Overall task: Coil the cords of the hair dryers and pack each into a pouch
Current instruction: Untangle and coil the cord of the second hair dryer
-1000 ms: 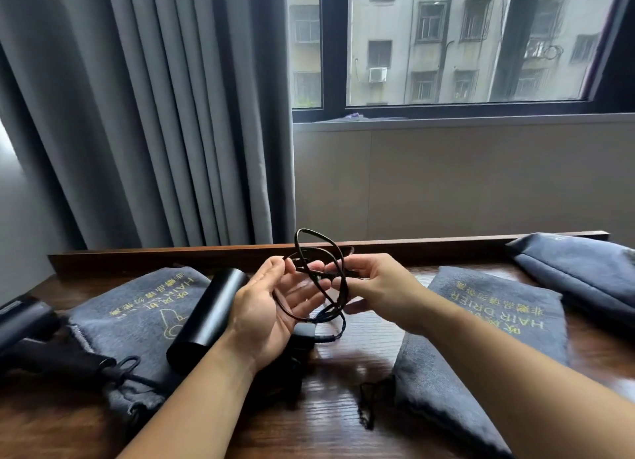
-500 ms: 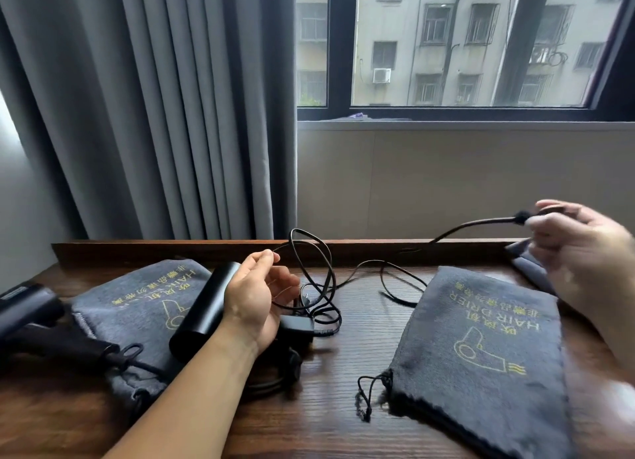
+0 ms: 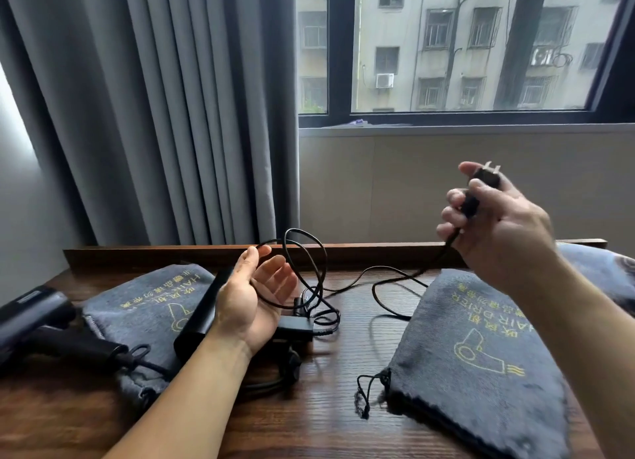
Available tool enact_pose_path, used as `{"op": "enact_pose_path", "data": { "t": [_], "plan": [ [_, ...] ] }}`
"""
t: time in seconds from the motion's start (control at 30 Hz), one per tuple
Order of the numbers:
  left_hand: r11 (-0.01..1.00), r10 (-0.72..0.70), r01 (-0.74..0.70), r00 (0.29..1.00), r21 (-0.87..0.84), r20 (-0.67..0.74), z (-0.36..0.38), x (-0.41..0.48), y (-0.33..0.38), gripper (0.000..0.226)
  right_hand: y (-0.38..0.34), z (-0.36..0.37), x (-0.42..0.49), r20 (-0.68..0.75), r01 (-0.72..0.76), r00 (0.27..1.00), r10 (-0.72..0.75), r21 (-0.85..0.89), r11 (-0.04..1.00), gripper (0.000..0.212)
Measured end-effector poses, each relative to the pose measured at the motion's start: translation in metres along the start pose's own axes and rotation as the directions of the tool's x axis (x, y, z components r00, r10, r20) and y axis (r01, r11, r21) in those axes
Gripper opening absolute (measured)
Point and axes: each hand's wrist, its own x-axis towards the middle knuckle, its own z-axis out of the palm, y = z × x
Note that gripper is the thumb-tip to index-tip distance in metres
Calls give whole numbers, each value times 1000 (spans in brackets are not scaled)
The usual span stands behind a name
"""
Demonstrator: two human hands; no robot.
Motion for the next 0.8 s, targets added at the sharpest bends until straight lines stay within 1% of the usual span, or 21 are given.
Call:
{"op": "enact_pose_path", "data": {
  "t": [0.03,0.07,0.1,0.13,0.17,0.2,0.23,0.27,0.3,0.33,0.37,0.43,0.5,0.57,0.67,0.7,0.8],
  "plan": [
    [1000,-11,11,1000,-12,11,0,0,0,25,5,3,3,24,-34,999,35,-64,997,26],
    [1000,-23,24,1000,-19,21,1,-1,0,25,12,6,5,43,-64,996,73,-172,983,29],
    [999,-36,37,999,-23,31,1,-1,0,25,20,9,6,62,-76,993,102,-330,941,28],
    [999,-47,48,998,-23,39,1,-1,0,24,31,12,8,93,-44,989,111,-536,843,24],
    [998,-55,56,998,-21,44,2,-1,0,25,44,14,9,147,39,984,102,-733,679,20],
    [998,-59,60,997,-20,48,2,-2,-1,25,59,17,12,219,140,970,108,-861,489,19],
    [998,-61,62,997,-21,49,2,-2,0,26,76,20,14,278,217,949,149,-919,329,20],
    [998,-61,62,997,-23,48,2,-2,0,26,90,24,17,311,266,925,218,-940,212,21],
    [998,-64,65,997,-27,45,2,-2,0,26,105,26,21,327,301,898,294,-945,129,22],
    [997,-67,68,997,-31,40,2,-2,0,26,119,29,26,321,319,874,366,-945,68,21],
    [997,-71,72,997,-38,37,2,-2,-1,26,131,32,31,294,305,852,433,-951,46,20],
    [996,-75,76,997,-50,31,0,-1,0,27,147,39,36,219,216,797,563,-974,73,15],
    [996,-73,74,997,-56,25,-1,0,-1,27,154,43,41,173,162,763,623,-984,75,19],
    [996,-66,67,998,-60,18,-3,1,-1,26,153,41,44,155,184,759,632,-983,20,11],
    [996,-50,51,999,-69,10,-3,3,-2,27,137,35,39,155,255,775,613,-964,-78,30],
    [996,-44,45,999,-74,12,-2,3,-2,27,132,32,37,145,261,776,614,-960,-102,32],
    [995,-33,34,999,-95,12,0,2,-1,27,123,21,32,80,218,771,632,-966,-142,35]
  ]
}}
